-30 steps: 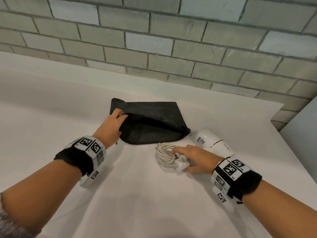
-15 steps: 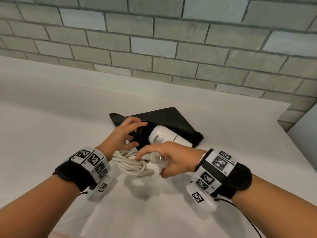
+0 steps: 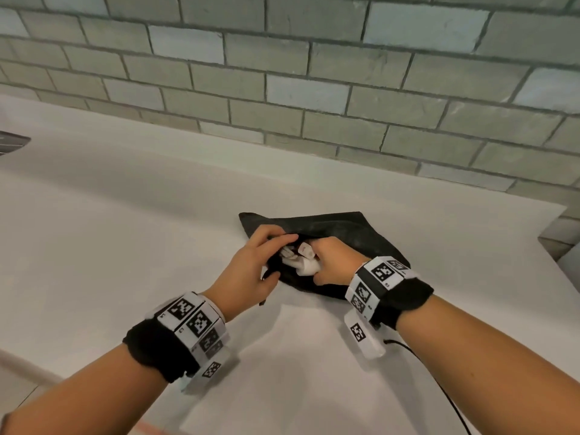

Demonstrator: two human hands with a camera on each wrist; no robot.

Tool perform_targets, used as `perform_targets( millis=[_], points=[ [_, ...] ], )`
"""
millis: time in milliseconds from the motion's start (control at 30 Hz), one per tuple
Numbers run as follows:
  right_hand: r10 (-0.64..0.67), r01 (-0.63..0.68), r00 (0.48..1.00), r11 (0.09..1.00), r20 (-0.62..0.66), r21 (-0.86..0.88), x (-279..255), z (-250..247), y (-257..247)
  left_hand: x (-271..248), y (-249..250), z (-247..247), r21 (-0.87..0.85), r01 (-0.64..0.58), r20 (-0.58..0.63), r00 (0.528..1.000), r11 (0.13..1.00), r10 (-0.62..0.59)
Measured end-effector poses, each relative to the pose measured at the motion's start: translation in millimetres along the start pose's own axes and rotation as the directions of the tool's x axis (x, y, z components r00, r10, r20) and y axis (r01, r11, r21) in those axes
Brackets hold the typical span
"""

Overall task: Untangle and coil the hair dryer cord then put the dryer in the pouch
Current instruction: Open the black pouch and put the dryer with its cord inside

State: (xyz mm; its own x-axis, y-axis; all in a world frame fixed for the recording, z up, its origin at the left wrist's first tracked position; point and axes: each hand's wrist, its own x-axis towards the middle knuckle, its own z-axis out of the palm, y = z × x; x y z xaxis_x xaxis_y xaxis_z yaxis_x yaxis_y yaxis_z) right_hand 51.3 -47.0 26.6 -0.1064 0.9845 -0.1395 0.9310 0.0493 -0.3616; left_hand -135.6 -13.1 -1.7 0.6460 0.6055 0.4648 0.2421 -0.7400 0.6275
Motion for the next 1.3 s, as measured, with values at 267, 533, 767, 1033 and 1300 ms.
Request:
perform_targets(
  millis=[267, 533, 767, 1033, 1300],
  points=[
    [0.219, -0.219, 0.976, 0.975, -0.008, -0.025, 40.0, 21.7, 5.3, -4.2, -12.2, -10.5, -0.107, 0.296, 0.108, 0.952, 0.949, -0.285],
    [0.121, -0.105, 0.986, 0.984, 0.111, -0.141, 5.7, 15.3, 6.8, 1.0, -29.9, -22.2, 0.025, 0.339, 0.346, 0.88, 0.94, -0.326],
    [0.263, -0.229, 0.941, 0.958, -0.214, 0.171, -61.6, -51.4, 57.1, 9.3, -43.6, -20.6, 0.255, 0.27, 0.631, 0.681, 0.928, -0.371],
    [0.681, -0.602, 0.731, 0.611, 0.048, 0.514, -74.8, -16.7, 112.8, 32.0, -44.1, -4.7, 0.5, 0.182, 0.593, 0.64, 0.847, -0.488],
    [0.68, -0.641, 0.702, 0.472, 0.214, 0.605, -93.8, -14.1, 106.2, 49.9, -33.5, 3.3, 0.649, 0.218, 0.434, 0.68, 0.729, -0.59]
  ],
)
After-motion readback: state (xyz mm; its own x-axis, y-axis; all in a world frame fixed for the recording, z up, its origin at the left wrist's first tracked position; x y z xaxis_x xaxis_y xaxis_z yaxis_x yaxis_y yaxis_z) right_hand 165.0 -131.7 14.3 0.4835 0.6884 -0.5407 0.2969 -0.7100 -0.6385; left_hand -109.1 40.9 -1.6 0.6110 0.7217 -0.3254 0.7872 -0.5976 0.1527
